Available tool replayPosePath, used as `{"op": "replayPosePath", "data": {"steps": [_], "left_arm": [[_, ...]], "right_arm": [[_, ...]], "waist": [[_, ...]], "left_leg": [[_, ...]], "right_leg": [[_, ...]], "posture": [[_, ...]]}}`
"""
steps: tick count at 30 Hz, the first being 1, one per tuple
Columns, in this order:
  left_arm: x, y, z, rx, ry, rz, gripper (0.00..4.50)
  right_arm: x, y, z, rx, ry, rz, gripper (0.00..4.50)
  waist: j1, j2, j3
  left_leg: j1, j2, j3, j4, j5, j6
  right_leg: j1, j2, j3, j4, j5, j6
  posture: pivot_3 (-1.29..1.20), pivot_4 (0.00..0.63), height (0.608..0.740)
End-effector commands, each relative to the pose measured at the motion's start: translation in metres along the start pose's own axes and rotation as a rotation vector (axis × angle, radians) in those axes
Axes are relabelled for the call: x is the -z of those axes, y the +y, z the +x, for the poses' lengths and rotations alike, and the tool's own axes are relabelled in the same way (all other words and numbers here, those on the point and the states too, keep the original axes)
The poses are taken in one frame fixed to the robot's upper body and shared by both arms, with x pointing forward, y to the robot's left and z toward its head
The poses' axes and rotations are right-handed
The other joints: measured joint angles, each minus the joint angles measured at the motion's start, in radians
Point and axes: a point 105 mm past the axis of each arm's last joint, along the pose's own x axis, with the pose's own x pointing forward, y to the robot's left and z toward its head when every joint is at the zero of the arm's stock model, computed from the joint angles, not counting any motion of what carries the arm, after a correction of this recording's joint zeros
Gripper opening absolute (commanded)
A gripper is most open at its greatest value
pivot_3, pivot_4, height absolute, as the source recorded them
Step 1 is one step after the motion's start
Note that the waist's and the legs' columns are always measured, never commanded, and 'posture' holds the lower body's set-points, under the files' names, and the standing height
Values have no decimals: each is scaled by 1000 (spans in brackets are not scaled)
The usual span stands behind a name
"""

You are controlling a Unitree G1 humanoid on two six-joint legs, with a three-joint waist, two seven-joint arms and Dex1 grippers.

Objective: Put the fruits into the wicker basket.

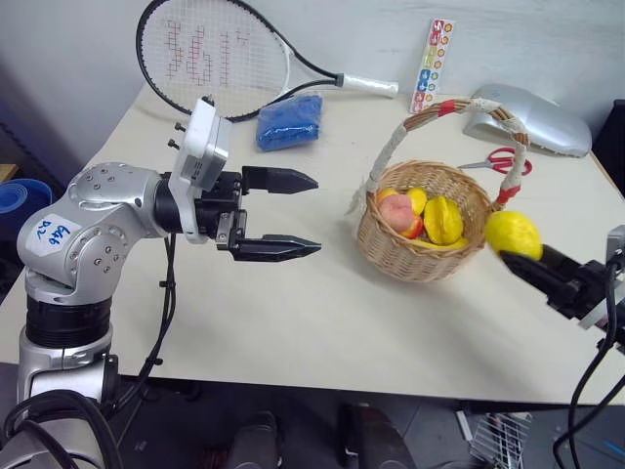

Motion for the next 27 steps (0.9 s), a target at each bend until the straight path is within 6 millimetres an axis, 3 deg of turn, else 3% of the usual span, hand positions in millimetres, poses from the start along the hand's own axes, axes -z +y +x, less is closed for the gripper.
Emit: {"op": "replayPosePath", "data": {"steps": [1, 6, 10, 13, 16, 20, 23, 27], "left_arm": [[-9, 0, -2, -13, -18, 53, 4500], [-12, 2, 0, -17, -19, 70, 4500], [-15, 6, -4, -34, -12, 75, 4500], [-14, 8, -9, -47, -2, 70, 4500], [-12, 12, -14, -77, -3, 66, 4500], [-14, 11, -16, -84, -19, 59, 4500], [-12, 10, -13, -74, -19, 58, 4500], [-13, 12, -5, -61, -27, 78, 4500]], "right_arm": [[-15, 14, 31, 18, -74, -33, 2062], [-19, -5, 72, 197, -95, -54, 2062], [-17, 3, 80, 182, -90, -80, 3306], [-32, 6, 59, 182, -135, -94, 4343], [-37, 6, 34, 189, -123, -142, 4343], [-33, -15, -3, 338, -96, -147, 4343], [-29, -27, -4, 406, -91, -164, 4343], [-31, -48, 21, 506, -116, -246, 4343]], "waist": [[-1, 0, 0], [4, -1, 0], [11, 0, 0], [10, 0, 0], [13, 0, 0], [11, -1, 0], [3, -1, 0], [-11, -1, 0]], "left_leg": [[0, 0, 0, 0, 0, 0], [0, 0, 1, -1, 0, -1], [-7, -1, -1, -1, 3, -5], [-11, -1, -1, 0, 2, -3], [-13, -3, -1, 1, 0, 0], [-12, -2, -1, 1, -4, 6], [-10, -3, 0, 2, -3, 6], [-5, -2, 2, 2, -1, 4]], "right_leg": [[0, 0, 0, 0, 0, 0], [-2, 0, 1, 0, -1, -3], [-7, 0, 0, 0, -2, -3], [-8, 0, -2, 1, -2, -2], [-8, 0, -4, 0, -1, -1], [-5, 0, -5, -4, 0, 1], [-4, 0, -4, -7, 1, 2], [-3, 0, -1, -4, 2, 1]], "posture": [[0, 150, 740], [0, 150, 740], [0, 150, 740], [0, 150, 740], [0, 150, 740], [0, 150, 740], [0, 150, 740], [0, 150, 740]]}}
